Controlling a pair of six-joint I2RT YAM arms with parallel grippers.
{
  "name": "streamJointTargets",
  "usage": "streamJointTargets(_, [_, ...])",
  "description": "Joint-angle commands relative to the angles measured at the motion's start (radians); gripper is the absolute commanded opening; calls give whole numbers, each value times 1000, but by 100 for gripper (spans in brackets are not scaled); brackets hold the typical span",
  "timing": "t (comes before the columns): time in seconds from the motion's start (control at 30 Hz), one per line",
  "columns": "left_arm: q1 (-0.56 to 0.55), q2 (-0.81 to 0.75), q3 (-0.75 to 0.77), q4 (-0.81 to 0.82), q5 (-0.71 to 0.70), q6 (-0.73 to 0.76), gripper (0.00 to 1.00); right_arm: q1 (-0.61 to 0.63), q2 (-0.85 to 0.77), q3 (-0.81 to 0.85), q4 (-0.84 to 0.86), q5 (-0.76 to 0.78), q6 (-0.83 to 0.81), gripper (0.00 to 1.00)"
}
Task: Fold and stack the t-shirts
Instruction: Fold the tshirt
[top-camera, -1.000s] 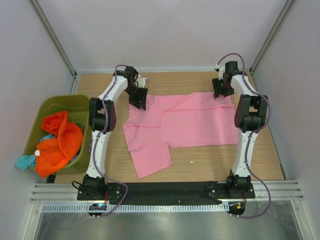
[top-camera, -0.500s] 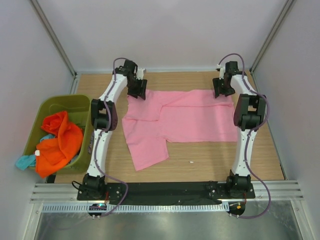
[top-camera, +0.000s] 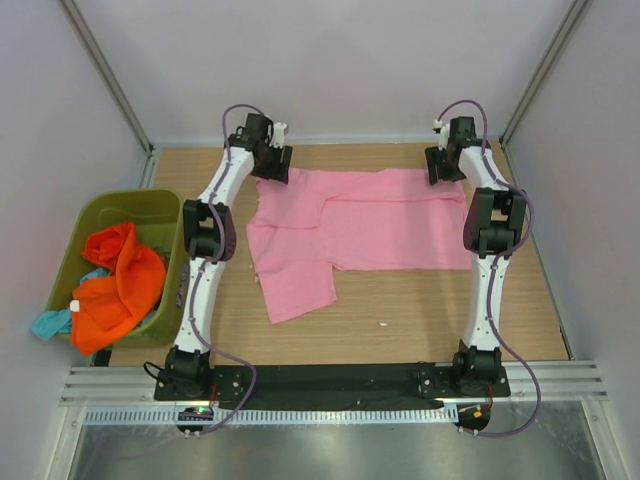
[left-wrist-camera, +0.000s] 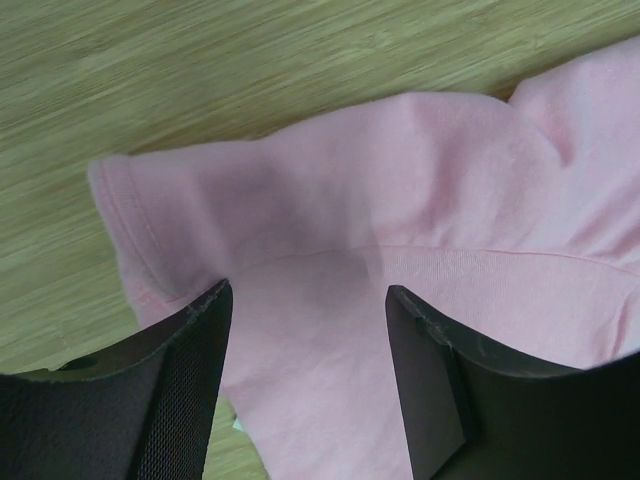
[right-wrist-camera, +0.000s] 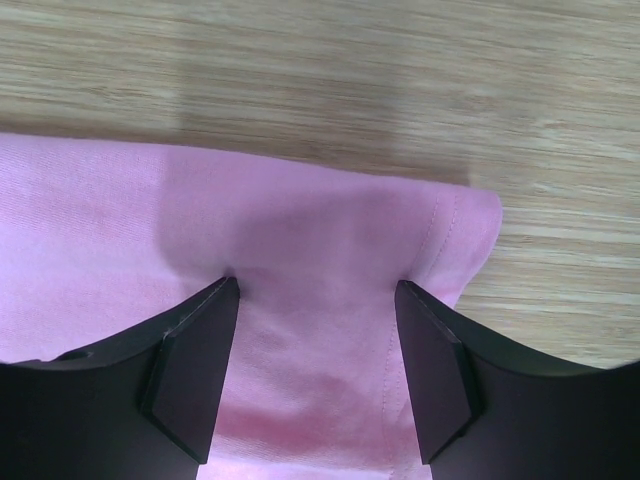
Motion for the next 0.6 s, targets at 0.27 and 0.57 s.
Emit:
streamJointTargets(0.27, [-50, -529, -345, -37, -40, 79, 63, 40, -429, -179, -29, -37, 13, 70])
streamJointTargets(0.57, [-92, -821, -839, -180, 111, 318, 44, 137, -733, -687, 9, -100, -53, 66])
